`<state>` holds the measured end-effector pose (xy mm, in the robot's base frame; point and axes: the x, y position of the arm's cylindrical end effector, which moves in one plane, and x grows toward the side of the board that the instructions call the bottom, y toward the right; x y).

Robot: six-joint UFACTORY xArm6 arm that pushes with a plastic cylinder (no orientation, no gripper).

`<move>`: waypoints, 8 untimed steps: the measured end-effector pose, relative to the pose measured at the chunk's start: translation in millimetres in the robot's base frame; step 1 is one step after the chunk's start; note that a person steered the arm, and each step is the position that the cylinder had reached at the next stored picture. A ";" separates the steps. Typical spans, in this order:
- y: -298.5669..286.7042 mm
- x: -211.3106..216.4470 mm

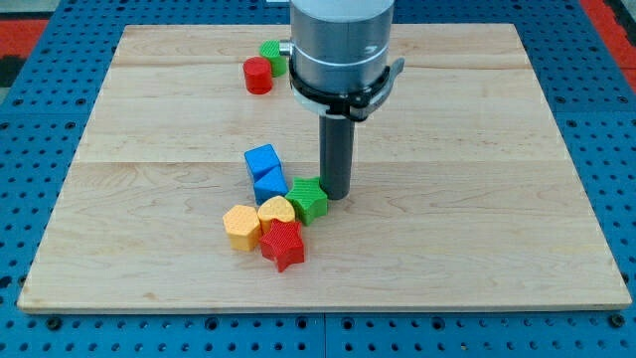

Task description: Separate red circle from green circle

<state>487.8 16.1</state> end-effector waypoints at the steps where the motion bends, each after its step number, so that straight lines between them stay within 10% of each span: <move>1: 45.8 -58.9; 4: -30.4 -283.6; 8: -102.4 -154.0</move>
<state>333.8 -86.3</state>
